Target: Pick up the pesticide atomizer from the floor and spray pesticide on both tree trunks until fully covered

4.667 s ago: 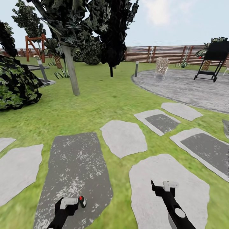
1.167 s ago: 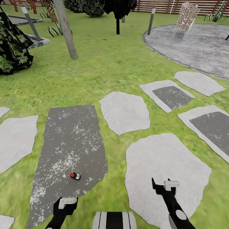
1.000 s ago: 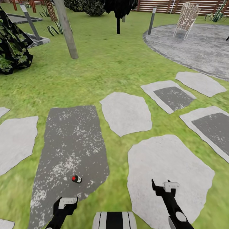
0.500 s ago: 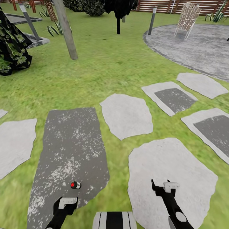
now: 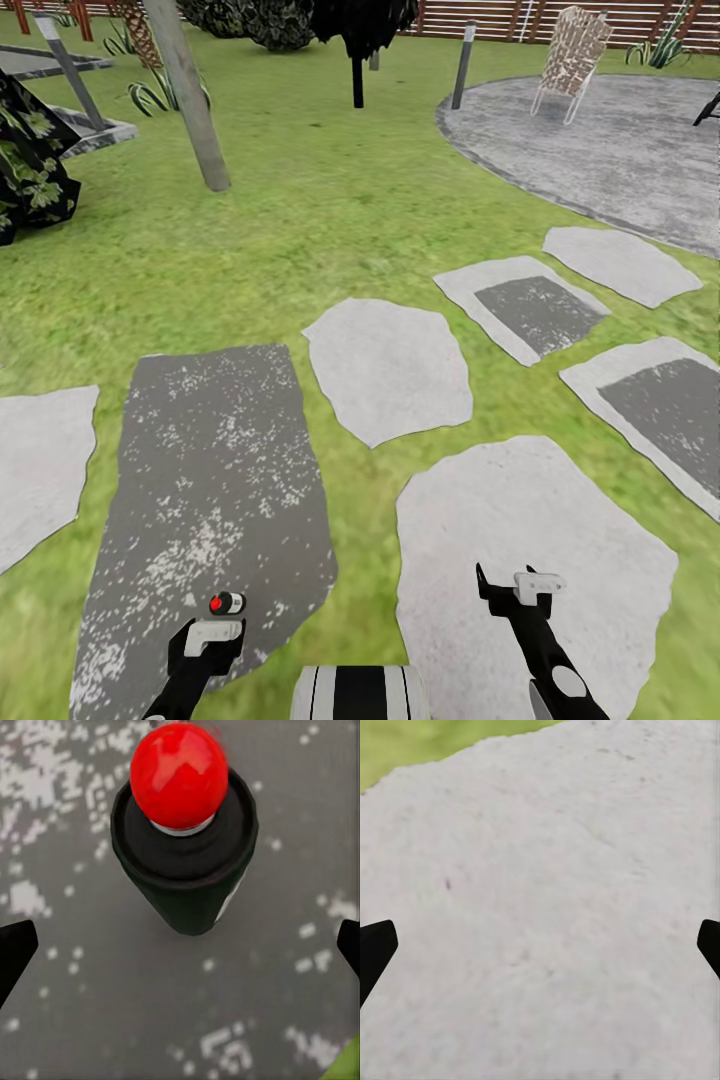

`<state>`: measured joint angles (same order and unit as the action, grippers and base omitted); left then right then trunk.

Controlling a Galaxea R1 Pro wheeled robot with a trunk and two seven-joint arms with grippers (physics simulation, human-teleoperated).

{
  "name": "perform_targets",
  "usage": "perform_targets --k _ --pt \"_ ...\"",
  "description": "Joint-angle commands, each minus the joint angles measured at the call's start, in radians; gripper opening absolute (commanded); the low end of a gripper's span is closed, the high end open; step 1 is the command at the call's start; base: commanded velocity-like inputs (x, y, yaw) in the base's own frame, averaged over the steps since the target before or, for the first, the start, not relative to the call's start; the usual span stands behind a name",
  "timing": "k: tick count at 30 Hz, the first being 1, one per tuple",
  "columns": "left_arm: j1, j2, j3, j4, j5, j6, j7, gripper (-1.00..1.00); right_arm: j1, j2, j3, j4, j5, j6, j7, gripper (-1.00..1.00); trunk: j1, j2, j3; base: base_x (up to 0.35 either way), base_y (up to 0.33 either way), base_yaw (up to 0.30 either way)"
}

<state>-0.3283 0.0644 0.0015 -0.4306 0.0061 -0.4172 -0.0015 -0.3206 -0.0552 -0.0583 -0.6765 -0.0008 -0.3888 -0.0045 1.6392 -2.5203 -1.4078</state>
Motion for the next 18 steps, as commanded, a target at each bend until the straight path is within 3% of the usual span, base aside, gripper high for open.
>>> perform_targets --k 1,18 --pt "0.000 0.000 0.000 0.000 0.000 0.000 0.000 1.00 0.000 0.000 0.000 0.000 0.000 0.000 0.000 1.00 0.000 0.000 0.000 0.001 0.000 -0.010" --pt "0.001 0.000 0.000 0.000 -0.001 0.001 0.000 1.00 0.000 0.000 0.000 0.000 0.000 0.000 0.000 1.00 0.000 0.000 0.000 0.044 0.010 -0.001"
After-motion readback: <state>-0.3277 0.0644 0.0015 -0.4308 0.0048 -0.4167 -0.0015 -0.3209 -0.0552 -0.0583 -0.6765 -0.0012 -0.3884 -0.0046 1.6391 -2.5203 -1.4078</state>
